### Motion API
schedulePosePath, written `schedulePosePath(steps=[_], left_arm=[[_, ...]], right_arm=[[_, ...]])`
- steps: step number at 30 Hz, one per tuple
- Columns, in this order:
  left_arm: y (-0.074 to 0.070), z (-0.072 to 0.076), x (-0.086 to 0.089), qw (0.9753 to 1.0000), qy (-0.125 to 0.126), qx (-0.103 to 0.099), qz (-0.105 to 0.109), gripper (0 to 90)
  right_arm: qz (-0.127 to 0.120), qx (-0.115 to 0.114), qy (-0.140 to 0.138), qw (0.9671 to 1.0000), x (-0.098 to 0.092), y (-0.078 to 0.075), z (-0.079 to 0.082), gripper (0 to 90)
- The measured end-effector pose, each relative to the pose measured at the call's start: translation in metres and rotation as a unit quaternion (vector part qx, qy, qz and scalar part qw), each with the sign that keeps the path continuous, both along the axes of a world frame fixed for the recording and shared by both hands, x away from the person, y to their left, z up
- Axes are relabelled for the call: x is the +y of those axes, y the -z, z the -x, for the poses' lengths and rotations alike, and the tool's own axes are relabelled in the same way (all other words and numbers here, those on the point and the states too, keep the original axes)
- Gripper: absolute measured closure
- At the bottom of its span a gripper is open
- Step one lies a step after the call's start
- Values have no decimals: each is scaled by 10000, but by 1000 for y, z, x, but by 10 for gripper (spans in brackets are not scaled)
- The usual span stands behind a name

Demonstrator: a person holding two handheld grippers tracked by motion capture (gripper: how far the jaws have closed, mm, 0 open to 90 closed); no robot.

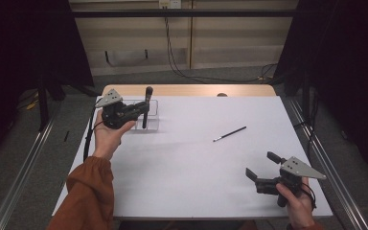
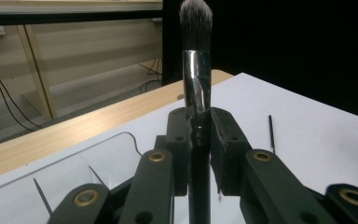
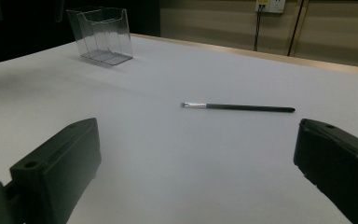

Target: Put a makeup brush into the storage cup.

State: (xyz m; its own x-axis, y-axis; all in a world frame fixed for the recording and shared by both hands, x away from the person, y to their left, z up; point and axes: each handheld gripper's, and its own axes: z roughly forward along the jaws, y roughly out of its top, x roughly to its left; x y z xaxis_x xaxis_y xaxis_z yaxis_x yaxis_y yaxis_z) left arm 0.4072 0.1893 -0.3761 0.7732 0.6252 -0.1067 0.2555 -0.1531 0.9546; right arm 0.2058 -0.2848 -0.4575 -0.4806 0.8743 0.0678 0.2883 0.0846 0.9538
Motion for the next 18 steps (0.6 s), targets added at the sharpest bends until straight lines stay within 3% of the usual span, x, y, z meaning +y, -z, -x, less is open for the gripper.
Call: schedulePosePath(steps=[8,18], left_arm=[[-8,-16,-1,9995,-231,-214,85,788],[-10,-30,-8,9991,-368,-175,142,788]], right_arm=[[0,-1,4,10000,0,0,0,1],[2,1,-4,10000,0,0,0,1]])
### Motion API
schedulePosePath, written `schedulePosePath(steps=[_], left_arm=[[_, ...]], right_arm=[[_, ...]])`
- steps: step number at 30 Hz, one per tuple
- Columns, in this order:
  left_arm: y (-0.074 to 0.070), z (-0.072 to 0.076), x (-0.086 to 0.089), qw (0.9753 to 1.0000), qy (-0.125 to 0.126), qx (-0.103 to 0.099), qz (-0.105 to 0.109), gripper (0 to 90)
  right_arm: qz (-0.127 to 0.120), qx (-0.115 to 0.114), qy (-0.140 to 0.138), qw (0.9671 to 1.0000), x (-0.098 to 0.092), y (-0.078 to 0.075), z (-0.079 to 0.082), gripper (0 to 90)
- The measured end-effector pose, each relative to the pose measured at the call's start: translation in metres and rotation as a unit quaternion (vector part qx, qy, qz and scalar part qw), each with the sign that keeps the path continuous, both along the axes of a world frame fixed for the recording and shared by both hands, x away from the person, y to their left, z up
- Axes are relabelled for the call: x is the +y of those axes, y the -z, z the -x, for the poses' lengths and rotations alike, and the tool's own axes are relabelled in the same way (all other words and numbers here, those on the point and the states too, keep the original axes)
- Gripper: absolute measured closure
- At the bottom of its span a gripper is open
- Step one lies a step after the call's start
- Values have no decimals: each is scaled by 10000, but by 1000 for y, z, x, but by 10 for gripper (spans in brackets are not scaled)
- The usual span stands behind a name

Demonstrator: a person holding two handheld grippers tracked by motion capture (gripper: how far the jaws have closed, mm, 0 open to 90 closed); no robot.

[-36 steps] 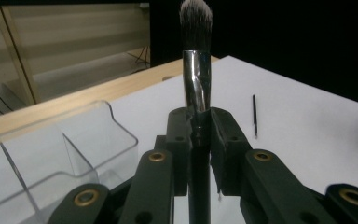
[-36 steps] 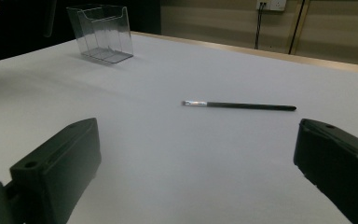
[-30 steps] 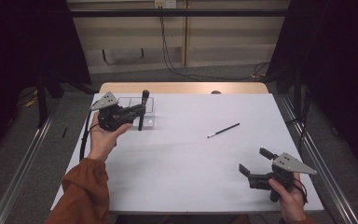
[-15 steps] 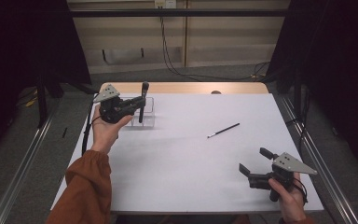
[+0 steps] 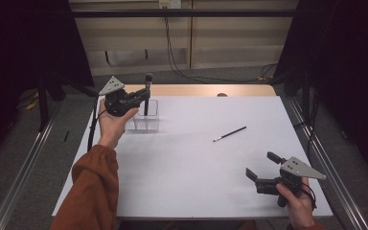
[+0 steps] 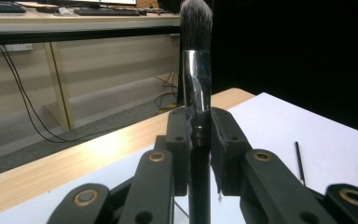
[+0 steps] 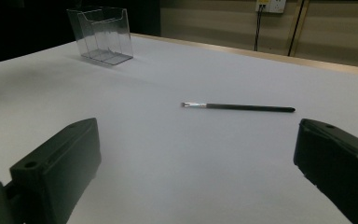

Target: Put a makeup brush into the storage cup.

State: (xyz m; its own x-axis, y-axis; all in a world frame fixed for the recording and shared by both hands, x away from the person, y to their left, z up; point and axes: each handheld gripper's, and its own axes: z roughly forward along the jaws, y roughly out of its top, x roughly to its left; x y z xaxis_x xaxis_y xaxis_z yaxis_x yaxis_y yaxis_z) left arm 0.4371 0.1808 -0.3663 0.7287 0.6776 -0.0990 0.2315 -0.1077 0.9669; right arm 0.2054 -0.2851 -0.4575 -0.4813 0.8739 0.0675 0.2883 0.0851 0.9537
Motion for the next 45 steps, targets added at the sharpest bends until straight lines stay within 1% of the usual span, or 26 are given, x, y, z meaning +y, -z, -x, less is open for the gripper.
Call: schedulePosePath(steps=[2,5,7,10,11,12,14,20,24,27,29,30,32,34,37,39,42,45], left_arm=[[-1,-3,-2,10000,-23,-18,-6,788],[0,-8,-6,9999,-76,-22,-83,788],[0,-12,-8,9999,-95,8,-46,788],[-1,-15,-12,9999,-68,-35,-137,788],[0,-16,-13,9998,-106,-49,-170,788],[0,-16,-14,9999,-95,-42,-136,788],[1,-17,-15,9998,-125,-55,-147,788],[4,-18,-17,9998,-88,-49,-153,788],[7,-19,-19,9997,-94,-38,-207,788],[8,-20,-22,9998,-99,-53,-145,788],[10,-21,-21,9997,-121,-58,-227,788],[11,-21,-22,9997,-129,-25,-212,788],[13,-22,-21,9995,-137,-33,-276,788],[15,-22,-23,9996,-130,-8,-241,788],[17,-23,-26,9995,-63,-30,-316,787],[19,-23,-26,9995,-74,2,-312,787],[22,-25,-26,9992,-114,6,-376,787],[25,-25,-24,9993,-138,40,-357,787]], right_arm=[[3,0,-2,10000,0,0,0,1],[15,13,-14,10000,0,0,0,1],[31,10,-25,10000,0,0,-1,1],[25,1,-36,10000,0,0,0,1],[5,6,-33,10000,0,0,0,1],[-4,8,-24,10000,0,0,0,1],[19,1,-41,10000,-1,0,0,1],[-2,8,-26,10000,0,0,0,1],[-5,13,-25,10000,0,0,0,1],[-12,20,-28,10000,0,0,0,1],[12,9,-42,10000,0,0,0,1],[12,10,-44,10000,0,0,0,1],[-7,21,-40,10000,0,0,0,1],[19,15,-50,10000,-1,0,0,1],[18,15,-54,10000,-1,0,1,1],[13,19,-52,10000,0,0,1,1],[15,14,-55,10000,-1,0,1,1],[17,15,-56,10000,-1,0,1,1]])
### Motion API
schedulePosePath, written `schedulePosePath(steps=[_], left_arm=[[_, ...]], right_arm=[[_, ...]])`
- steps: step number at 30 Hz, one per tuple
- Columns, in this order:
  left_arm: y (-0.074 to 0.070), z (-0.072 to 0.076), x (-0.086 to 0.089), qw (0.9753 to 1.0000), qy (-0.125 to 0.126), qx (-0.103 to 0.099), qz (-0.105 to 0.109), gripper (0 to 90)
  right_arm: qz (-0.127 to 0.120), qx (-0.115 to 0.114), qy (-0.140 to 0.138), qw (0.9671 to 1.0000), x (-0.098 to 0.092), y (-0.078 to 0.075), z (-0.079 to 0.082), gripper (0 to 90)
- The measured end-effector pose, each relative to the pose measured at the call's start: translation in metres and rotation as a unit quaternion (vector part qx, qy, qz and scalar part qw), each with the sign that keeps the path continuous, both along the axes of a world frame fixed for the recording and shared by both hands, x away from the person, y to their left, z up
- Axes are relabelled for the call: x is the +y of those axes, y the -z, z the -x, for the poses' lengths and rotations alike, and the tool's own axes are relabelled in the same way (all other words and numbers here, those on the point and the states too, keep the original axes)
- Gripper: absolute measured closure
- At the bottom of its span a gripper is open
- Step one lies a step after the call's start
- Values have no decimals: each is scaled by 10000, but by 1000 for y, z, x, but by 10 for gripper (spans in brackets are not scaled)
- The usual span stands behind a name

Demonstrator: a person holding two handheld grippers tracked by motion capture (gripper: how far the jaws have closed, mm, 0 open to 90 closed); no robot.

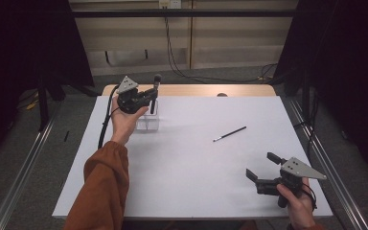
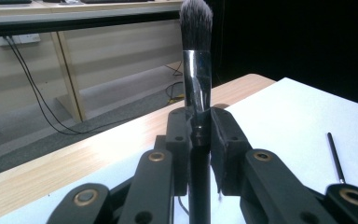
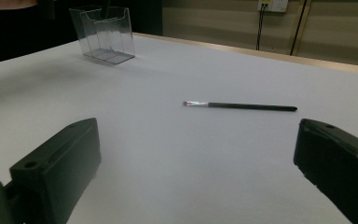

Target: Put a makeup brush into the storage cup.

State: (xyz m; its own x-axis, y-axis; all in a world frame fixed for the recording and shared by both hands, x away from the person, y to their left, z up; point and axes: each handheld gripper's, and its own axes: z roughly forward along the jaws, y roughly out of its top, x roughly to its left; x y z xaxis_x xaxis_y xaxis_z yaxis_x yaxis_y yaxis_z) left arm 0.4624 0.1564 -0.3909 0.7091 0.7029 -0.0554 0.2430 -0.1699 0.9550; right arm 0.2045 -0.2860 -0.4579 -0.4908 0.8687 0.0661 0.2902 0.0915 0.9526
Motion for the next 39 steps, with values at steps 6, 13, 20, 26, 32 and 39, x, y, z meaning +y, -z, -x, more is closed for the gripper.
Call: schedulePosePath(steps=[6,13,20,26,32,39], left_arm=[[6,-1,3,10000,-34,39,-40,787],[11,-1,3,10000,-35,59,-67,787],[18,-2,3,9999,-23,113,-74,786],[22,-2,5,9998,-38,162,-89,786],[27,0,4,9997,-22,233,-120,785],[31,0,4,9994,-50,291,-173,785]], right_arm=[[0,1,-7,10000,0,0,0,1],[3,-2,-16,10000,0,0,0,1],[3,6,-14,10000,0,0,0,1],[-4,8,-9,10000,0,0,0,1],[1,8,-5,10000,0,0,0,1],[-3,11,-11,10000,0,0,0,1]])
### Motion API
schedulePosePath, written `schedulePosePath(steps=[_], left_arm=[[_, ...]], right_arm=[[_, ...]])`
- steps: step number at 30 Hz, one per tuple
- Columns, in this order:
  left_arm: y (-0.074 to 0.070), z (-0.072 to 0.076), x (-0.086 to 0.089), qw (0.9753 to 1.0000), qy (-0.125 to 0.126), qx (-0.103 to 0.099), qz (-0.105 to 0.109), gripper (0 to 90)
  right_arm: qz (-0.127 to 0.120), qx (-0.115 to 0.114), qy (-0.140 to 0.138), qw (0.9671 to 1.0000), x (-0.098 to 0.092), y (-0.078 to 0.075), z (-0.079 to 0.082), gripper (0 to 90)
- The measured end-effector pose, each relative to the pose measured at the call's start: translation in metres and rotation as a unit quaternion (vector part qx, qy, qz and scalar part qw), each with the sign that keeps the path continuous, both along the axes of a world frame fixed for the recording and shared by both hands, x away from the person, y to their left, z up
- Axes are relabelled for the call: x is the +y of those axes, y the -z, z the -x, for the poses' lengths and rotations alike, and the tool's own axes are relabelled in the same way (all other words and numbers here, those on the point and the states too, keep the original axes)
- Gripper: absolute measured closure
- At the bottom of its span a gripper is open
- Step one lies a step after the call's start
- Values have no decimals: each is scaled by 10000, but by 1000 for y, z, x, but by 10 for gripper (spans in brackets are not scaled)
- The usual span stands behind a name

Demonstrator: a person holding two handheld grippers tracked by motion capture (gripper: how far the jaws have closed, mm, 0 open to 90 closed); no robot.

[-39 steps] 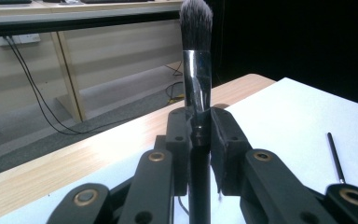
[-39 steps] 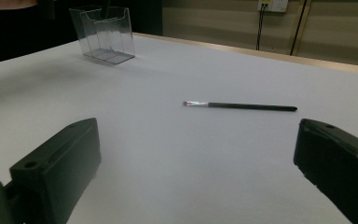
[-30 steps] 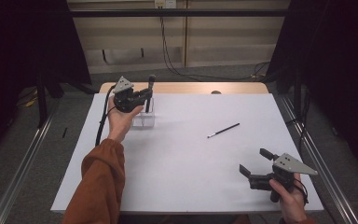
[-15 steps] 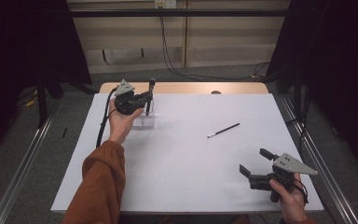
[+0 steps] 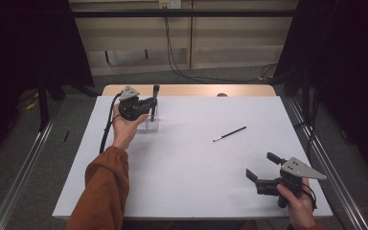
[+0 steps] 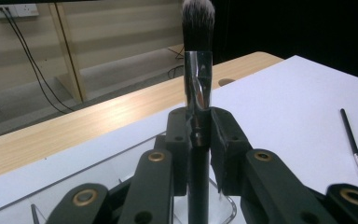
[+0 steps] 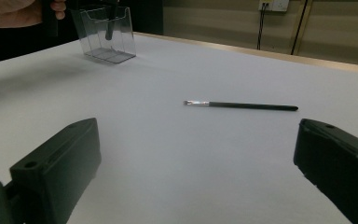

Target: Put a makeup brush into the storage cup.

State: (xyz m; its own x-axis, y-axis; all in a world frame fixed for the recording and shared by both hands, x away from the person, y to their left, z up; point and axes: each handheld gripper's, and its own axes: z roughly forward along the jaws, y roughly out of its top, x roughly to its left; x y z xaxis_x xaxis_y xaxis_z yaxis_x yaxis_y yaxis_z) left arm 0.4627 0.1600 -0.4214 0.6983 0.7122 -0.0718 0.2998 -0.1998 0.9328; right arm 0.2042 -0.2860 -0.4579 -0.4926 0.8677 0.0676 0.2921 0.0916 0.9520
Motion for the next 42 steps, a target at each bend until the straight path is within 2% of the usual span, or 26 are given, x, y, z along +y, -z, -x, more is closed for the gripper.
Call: schedulePosePath(steps=[8,18,24,28,32,34,38,41,42], left_arm=[[7,1,2,10000,20,76,-44,785],[8,2,3,9998,15,169,-116,782],[8,2,4,9999,-43,92,-120,750],[9,3,4,9998,29,89,-153,725],[8,4,5,9999,-1,109,-118,677],[7,5,5,9999,-48,124,-24,643],[5,9,6,9997,-143,184,47,494],[5,12,7,9995,-183,253,-63,409],[6,13,8,9994,-174,283,-35,379]], right_arm=[[-7,4,0,10000,0,0,0,1],[-9,0,-1,10000,0,0,-1,1],[-8,0,-3,10000,0,0,-1,1],[-5,-3,-11,10000,0,0,-1,1],[-3,-1,-7,10000,0,0,-1,1],[-1,-9,-11,10000,0,0,0,1],[-4,-5,-3,10000,0,0,0,1],[-4,-6,-1,10000,0,0,0,1],[-7,-5,1,10000,0,0,0,1]])
